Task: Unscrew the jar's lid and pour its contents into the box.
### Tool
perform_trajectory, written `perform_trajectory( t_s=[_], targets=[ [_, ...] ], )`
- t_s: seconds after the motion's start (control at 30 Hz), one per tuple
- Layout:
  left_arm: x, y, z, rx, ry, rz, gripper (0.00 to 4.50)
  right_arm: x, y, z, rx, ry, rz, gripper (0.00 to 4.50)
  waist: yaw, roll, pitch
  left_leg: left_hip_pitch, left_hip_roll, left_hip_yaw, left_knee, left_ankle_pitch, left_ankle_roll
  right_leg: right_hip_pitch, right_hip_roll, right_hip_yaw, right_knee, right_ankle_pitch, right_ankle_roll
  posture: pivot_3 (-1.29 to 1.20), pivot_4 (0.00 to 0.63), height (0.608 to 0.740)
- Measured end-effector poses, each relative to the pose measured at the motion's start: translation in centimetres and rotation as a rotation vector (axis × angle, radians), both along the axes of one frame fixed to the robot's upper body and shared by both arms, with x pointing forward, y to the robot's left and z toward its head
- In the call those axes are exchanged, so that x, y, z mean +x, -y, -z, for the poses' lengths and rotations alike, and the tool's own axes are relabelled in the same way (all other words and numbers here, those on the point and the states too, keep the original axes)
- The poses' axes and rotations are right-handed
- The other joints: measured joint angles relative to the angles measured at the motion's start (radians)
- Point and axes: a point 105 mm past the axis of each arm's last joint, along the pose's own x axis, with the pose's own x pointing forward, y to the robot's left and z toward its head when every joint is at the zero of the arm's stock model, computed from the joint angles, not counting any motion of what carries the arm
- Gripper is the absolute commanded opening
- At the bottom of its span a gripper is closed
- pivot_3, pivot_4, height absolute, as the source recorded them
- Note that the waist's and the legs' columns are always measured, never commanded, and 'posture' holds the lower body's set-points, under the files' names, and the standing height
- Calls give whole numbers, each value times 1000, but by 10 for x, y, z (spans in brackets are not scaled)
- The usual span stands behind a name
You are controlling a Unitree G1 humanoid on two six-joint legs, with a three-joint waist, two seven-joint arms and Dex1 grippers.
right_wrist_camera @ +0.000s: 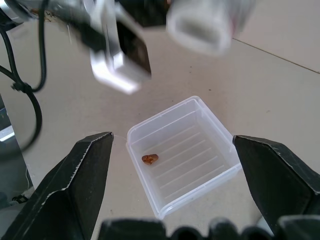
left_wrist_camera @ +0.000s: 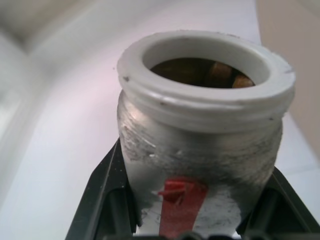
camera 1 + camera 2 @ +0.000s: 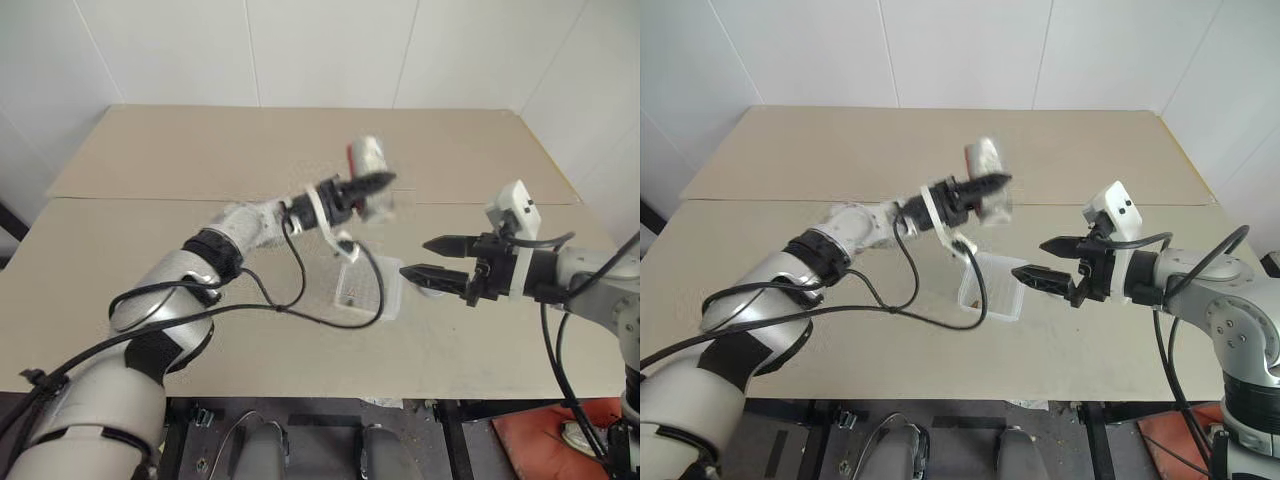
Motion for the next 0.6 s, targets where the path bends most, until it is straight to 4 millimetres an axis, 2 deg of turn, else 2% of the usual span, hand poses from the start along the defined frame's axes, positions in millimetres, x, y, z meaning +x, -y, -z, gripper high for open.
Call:
perform_trajectory(
  t_s=[0.07, 0.13, 0.2, 0.27, 0.33, 0.43, 0.6],
  targets=[
    [10, -22, 8, -165, -239, -70, 1939, 0, 0, 1, 2, 1, 1, 4461, -1, 0, 0, 0, 0, 0, 1, 0, 0, 0, 0, 0, 0, 0, 0, 0, 150, 740],
    [20, -42, 26, -358, -545, -142, 1939, 0, -2, 1, 11, 7, -5, 4461, -1, 0, 0, 0, 0, 0, 2, 0, 0, 1, 0, 0, 1, 0, 0, 0, 150, 740],
    [24, -55, 48, -543, -858, -165, 1939, 0, -5, 1, 15, 15, -16, 4461, -2, 0, 0, -1, 0, 0, 3, 0, 0, 0, 0, -1, 1, 0, 0, 0, 150, 740],
    [23, -67, 59, -710, -1126, -147, 1939, 0, -9, 3, 19, 18, -30, 4461, -2, 0, 0, -1, 0, -1, 3, 0, 0, 1, 0, -1, 2, 0, 0, 0, 150, 740],
    [18, -75, 54, -835, -1292, -82, 1939, 0, -11, 5, 20, 15, -34, 4461, -3, 0, 0, -1, 0, -1, 3, 0, 0, 1, 0, -1, 2, 0, 0, 0, 150, 740],
    [0, -80, 49, -903, -1411, 23, 1939, 0, -12, 5, 23, 22, -36, 4461, -7, 0, 0, 1, 0, -1, 3, 0, 0, 3, 0, -1, 6, 0, 0, 0, 150, 740],
    [-26, -84, 89, -921, -1597, 37, 1939, 1, -12, 7, 23, 20, -34, 4461, -12, 0, 0, 2, 0, -1, 3, 0, 0, 2, 0, 0, 5, 0, 0, 0, 150, 740]
  ],
)
